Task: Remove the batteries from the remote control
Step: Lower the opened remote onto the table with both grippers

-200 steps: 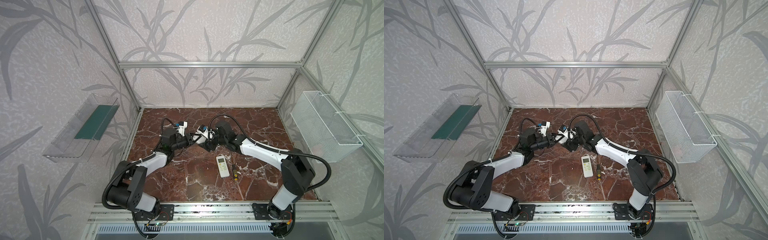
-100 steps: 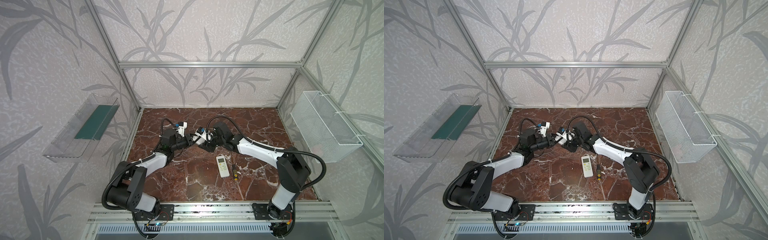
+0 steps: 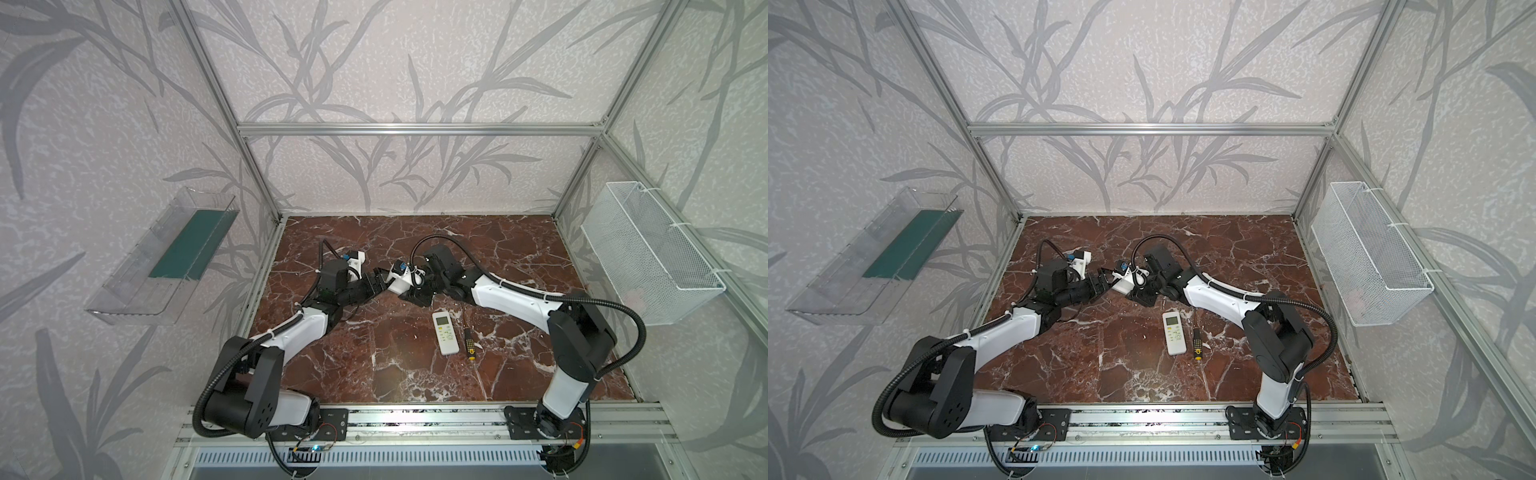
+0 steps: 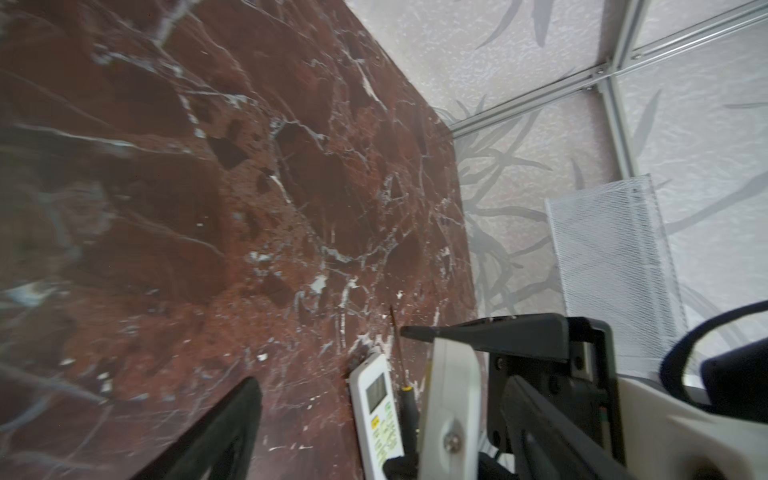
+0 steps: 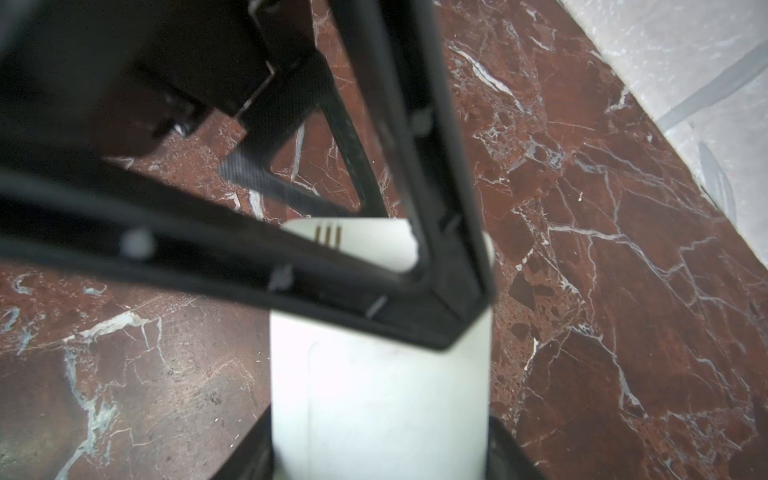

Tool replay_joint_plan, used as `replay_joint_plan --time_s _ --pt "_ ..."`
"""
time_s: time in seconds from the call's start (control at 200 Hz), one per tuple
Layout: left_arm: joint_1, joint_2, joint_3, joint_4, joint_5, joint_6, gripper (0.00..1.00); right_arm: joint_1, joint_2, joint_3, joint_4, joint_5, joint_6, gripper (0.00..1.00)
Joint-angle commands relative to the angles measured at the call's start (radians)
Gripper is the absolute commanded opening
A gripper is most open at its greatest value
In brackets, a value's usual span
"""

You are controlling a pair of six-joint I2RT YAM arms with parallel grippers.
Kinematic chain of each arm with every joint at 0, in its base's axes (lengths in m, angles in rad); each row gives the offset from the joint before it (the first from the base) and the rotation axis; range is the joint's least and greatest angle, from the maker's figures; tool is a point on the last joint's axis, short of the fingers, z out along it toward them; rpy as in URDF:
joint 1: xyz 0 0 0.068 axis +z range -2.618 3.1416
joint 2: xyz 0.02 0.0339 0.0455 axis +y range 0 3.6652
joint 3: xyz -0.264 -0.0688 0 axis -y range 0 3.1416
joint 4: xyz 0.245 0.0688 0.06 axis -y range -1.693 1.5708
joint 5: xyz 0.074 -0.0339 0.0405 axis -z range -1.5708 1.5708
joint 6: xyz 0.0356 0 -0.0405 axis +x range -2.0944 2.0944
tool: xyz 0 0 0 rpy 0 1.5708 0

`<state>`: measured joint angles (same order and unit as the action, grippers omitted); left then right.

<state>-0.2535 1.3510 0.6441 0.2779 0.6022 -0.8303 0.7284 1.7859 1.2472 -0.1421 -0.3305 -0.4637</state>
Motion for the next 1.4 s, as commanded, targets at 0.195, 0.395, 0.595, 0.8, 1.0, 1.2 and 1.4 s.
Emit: replay_joint_plan --time_s 0.195,0.395,0.595,0.8,1.0,1.2,1.4 --pt "0.053 -0.154 0.101 -0.428 -0.31 0.179 1.0 0.03 0.072 0.032 -0.103 -0.044 -0.149 0.41" --pt "0.072 -0.181 0.099 -0.451 -0.334 0.189 0.99 0.073 0.14 0.071 -0.177 -0.044 -0.219 0.43" --pt "0.079 -0.2 0.08 -0.441 -0.317 0.187 0.99 0.096 0.187 0.091 -0.2 -0.052 -0.227 0.49" --pt "0.085 -0.217 0.068 -0.438 -0.322 0.189 0.99 0.116 0.228 0.108 -0.223 -0.031 -0.24 0.54" --pt "0.089 -0.214 0.061 -0.429 -0.324 0.195 0.99 0.129 0.26 0.128 -0.253 -0.012 -0.256 0.59" --pt "0.095 -0.217 0.052 -0.419 -0.323 0.195 0.99 0.145 0.293 0.146 -0.287 0.022 -0.262 0.64" --pt "0.097 -0.221 0.051 -0.413 -0.32 0.195 0.99 0.153 0.302 0.151 -0.298 0.038 -0.253 0.68"
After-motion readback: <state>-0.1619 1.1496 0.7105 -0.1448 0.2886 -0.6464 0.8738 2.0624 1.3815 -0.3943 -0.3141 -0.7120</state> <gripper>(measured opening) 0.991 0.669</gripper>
